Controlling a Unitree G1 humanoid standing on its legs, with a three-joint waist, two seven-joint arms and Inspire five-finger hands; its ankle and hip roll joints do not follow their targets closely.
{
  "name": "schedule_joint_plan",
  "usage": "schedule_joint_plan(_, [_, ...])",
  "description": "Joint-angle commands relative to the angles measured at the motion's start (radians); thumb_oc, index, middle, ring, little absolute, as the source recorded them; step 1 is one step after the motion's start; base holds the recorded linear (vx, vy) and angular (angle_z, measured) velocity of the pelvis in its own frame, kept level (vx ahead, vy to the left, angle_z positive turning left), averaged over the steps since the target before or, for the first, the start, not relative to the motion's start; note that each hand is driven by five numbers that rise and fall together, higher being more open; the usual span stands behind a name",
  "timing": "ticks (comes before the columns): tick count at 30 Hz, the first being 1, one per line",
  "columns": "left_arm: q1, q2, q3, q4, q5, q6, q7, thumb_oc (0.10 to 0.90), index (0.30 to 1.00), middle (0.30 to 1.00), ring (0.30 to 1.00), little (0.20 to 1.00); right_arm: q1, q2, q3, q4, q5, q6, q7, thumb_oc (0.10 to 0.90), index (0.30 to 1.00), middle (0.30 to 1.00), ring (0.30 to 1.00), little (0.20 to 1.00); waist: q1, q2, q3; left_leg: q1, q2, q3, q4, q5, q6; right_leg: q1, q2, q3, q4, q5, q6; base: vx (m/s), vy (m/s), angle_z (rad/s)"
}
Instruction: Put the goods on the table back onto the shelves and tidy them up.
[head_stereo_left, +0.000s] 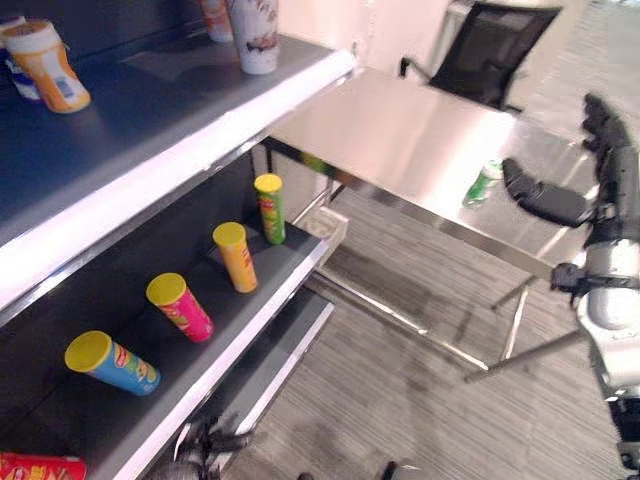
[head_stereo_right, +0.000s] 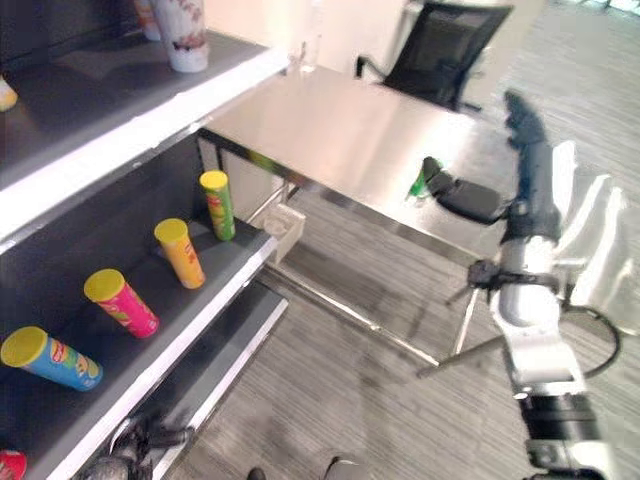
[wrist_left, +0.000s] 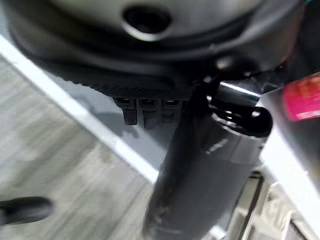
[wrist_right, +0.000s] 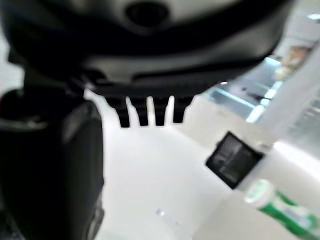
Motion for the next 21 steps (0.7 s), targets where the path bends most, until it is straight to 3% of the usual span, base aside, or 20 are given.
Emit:
schedule_joint_plan(1, [0.048, 0.047, -0.046, -0.017, 0.028, -0.050, 0.022, 0.800, 0.900, 0.900, 0.900, 0.900, -0.077, -0.084, -0.162, -0.018, -0.003, -0.062, -0.083, 0.800, 0.900, 0.900, 0.900, 0.900, 0.002, -0.067, -0.038, 0.025, 0.079, -0.056, -0.101, 0.038, -0.142, 0.069, 0.060, 0.148, -0.085, 0.115, 0.071, 0.30, -0.339, 0.49])
schedule_joint_plan(2, [0.048, 0.047, -0.048, -0.017, 0.028, -0.050, 0.022, 0.800, 0.900, 0.900, 0.900, 0.900, -0.074, -0.085, -0.165, -0.019, -0.002, -0.063, -0.082, 0.800, 0.900, 0.900, 0.900, 0.900, 0.004, -0.065, -0.037, 0.027, 0.082, -0.055, -0.101, 0.036, -0.143, 0.072, 0.063, 0.147, -0.088, 0.116, 0.071, 0.26, -0.348, 0.69])
schedule_joint_plan(3, [0.048, 0.049, -0.040, -0.013, 0.029, -0.051, 0.024, 0.800, 0.900, 0.900, 0.900, 0.900, -0.062, -0.093, -0.177, -0.021, 0.003, -0.063, -0.079, 0.800, 0.900, 0.900, 0.900, 0.900, 0.001, -0.076, -0.035, 0.039, 0.088, -0.077, -0.101, 0.028, -0.154, 0.074, 0.078, 0.178, -0.093, 0.120, 0.071, 0.21, -0.389, 1.39])
schedule_joint_plan(4, [0.039, 0.057, -0.040, -0.001, 0.025, -0.056, 0.025, 0.800, 0.900, 0.900, 0.900, 0.900, -0.030, -0.097, -0.204, -0.011, 0.028, -0.071, -0.066, 0.800, 0.900, 0.900, 0.900, 0.900, 0.000, -0.108, -0.032, 0.047, 0.098, -0.120, -0.099, 0.025, -0.169, 0.094, 0.076, 0.203, -0.087, 0.131, 0.071, 0.26, -0.534, 1.47])
schedule_joint_plan(6, [0.039, 0.058, -0.039, 0.001, 0.021, -0.056, 0.025, 0.800, 0.900, 0.900, 0.900, 0.900, -0.012, -0.096, -0.218, -0.015, 0.044, -0.068, -0.049, 0.800, 0.900, 0.900, 0.900, 0.900, -0.006, -0.120, -0.035, 0.052, 0.115, -0.143, -0.099, 0.026, -0.177, 0.101, 0.084, 0.209, -0.064, 0.124, 0.071, 0.18, -0.416, 0.69])
schedule_joint_plan(7, [0.046, 0.057, -0.031, 0.005, 0.007, -0.058, 0.028, 0.800, 0.900, 0.900, 0.900, 0.900, -0.004, -0.110, -0.226, -0.008, 0.082, -0.079, -0.022, 0.800, 0.900, 0.900, 0.900, 0.900, -0.011, -0.128, -0.049, 0.060, 0.163, -0.157, -0.099, 0.031, -0.200, 0.108, 0.111, 0.212, -0.043, 0.105, 0.071, 0.21, -0.567, 0.47])
schedule_joint_plan(8, [0.053, 0.049, -0.034, 0.004, -0.018, -0.064, 0.028, 0.800, 0.900, 0.900, 0.900, 0.900, 0.012, -0.122, -0.239, -0.014, 0.158, -0.103, 0.011, 0.800, 0.900, 0.900, 0.900, 0.900, -0.022, -0.125, -0.065, 0.041, 0.207, -0.185, -0.088, 0.048, -0.216, 0.125, 0.148, 0.198, -0.041, 0.076, 0.060, 0.23, -0.719, 0.63])
schedule_joint_plan(11, [0.052, 0.044, -0.044, 0.009, -0.030, -0.063, 0.020, 0.800, 0.900, 0.900, 0.900, 0.900, 0.039, -0.139, -0.268, 0.001, 0.250, -0.134, 0.045, 0.800, 0.900, 0.900, 0.900, 0.900, -0.030, -0.105, -0.083, 0.002, 0.267, -0.220, -0.077, 0.088, -0.243, 0.166, 0.208, 0.156, -0.062, 0.017, 0.015, 0.07, -0.411, 0.35])
schedule_joint_plan(13, [0.050, 0.042, -0.047, 0.013, -0.034, -0.062, 0.018, 0.800, 0.900, 0.900, 0.900, 0.900, 0.054, -0.143, -0.281, 0.008, 0.277, -0.144, 0.057, 0.800, 0.900, 0.900, 0.900, 0.900, -0.036, -0.101, -0.083, -0.019, 0.284, -0.217, -0.070, 0.110, -0.248, 0.180, 0.219, 0.131, -0.061, -0.004, 0.004, -0.01, -0.237, 0.48])
schedule_joint_plan(14, [0.047, 0.041, -0.046, 0.010, -0.046, -0.058, 0.011, 0.800, 0.900, 0.900, 0.900, 0.900, 0.087, -0.138, -0.310, 0.010, 0.325, -0.155, 0.070, 0.800, 0.900, 0.900, 0.900, 0.900, -0.050, -0.105, -0.077, -0.059, 0.301, -0.130, -0.046, 0.143, -0.233, 0.197, 0.219, 0.088, -0.050, -0.028, -0.013, -0.04, -0.185, 0.62])
schedule_joint_plan(15, [0.050, 0.041, -0.045, 0.005, -0.045, -0.056, 0.005, 0.800, 0.900, 0.900, 0.900, 0.900, 0.100, -0.130, -0.318, 0.009, 0.347, -0.153, 0.079, 0.800, 0.900, 0.900, 0.900, 0.900, -0.059, -0.108, -0.077, -0.064, 0.306, -0.054, -0.030, 0.134, -0.227, 0.211, 0.216, 0.064, -0.050, -0.043, -0.016, -0.07, -0.254, 0.76])
schedule_joint_plan(16, [0.047, 0.043, -0.040, 0.004, -0.038, -0.049, -0.001, 0.800, 0.900, 0.900, 0.900, 0.900, 0.104, -0.118, -0.325, 0.001, 0.365, -0.153, 0.091, 0.800, 0.900, 0.900, 0.900, 0.900, -0.063, -0.111, -0.074, -0.070, 0.302, 0.019, -0.009, 0.126, -0.218, 0.218, 0.214, 0.042, -0.049, -0.044, -0.018, -0.05, -0.162, 0.76])
schedule_joint_plan(17, [0.048, 0.043, -0.037, 0.004, -0.029, -0.045, -0.010, 0.800, 0.900, 0.900, 0.900, 0.900, 0.108, -0.108, -0.334, -0.010, 0.382, -0.154, 0.103, 0.800, 0.900, 0.900, 0.900, 0.900, -0.065, -0.112, -0.074, -0.073, 0.276, 0.043, 0.010, 0.111, -0.208, 0.222, 0.218, 0.033, -0.052, -0.038, -0.024, -0.07, -0.146, 0.87])
schedule_joint_plan(18, [0.048, 0.043, -0.039, 0.006, -0.021, -0.042, -0.015, 0.800, 0.900, 0.900, 0.900, 0.900, 0.105, -0.093, -0.337, -0.024, 0.404, -0.157, 0.116, 0.800, 0.900, 0.900, 0.900, 0.900, -0.060, -0.112, -0.073, -0.078, 0.243, 0.043, 0.032, 0.090, -0.198, 0.226, 0.218, 0.033, -0.056, -0.031, -0.025, -0.03, -0.070, 0.72])
schedule_joint_plan(19, [0.048, 0.044, -0.039, 0.006, -0.020, -0.042, -0.015, 0.800, 0.900, 0.900, 0.900, 0.900, 0.107, -0.092, -0.338, -0.025, 0.405, -0.157, 0.117, 0.800, 0.900, 0.900, 0.900, 0.900, -0.060, -0.114, -0.072, -0.080, 0.241, 0.043, 0.038, 0.085, -0.196, 0.227, 0.216, 0.033, -0.057, -0.031, -0.024, -0.03, -0.058, 0.39])
schedule_joint_plan(20, [0.047, 0.042, -0.044, 0.014, -0.014, -0.040, -0.021, 0.800, 0.900, 0.900, 0.900, 0.900, 0.099, -0.084, -0.329, -0.031, 0.428, -0.166, 0.130, 0.800, 0.900, 0.900, 0.900, 0.900, -0.057, -0.115, -0.071, -0.080, 0.200, 0.035, 0.056, 0.057, -0.187, 0.224, 0.217, 0.033, -0.055, -0.023, -0.026, -0.09, -0.010, 0.03])
schedule_joint_plan(21, [0.047, 0.037, -0.054, 0.029, 0.000, -0.044, -0.019, 0.800, 0.900, 0.900, 0.900, 0.900, 0.067, -0.081, -0.299, -0.025, 0.460, -0.173, 0.143, 0.800, 0.900, 0.900, 0.900, 0.900, -0.059, -0.111, -0.068, -0.060, 0.139, 0.008, 0.094, -0.019, -0.168, 0.214, 0.215, 0.044, -0.041, -0.023, -0.025, -0.09, 0.012, -0.09])
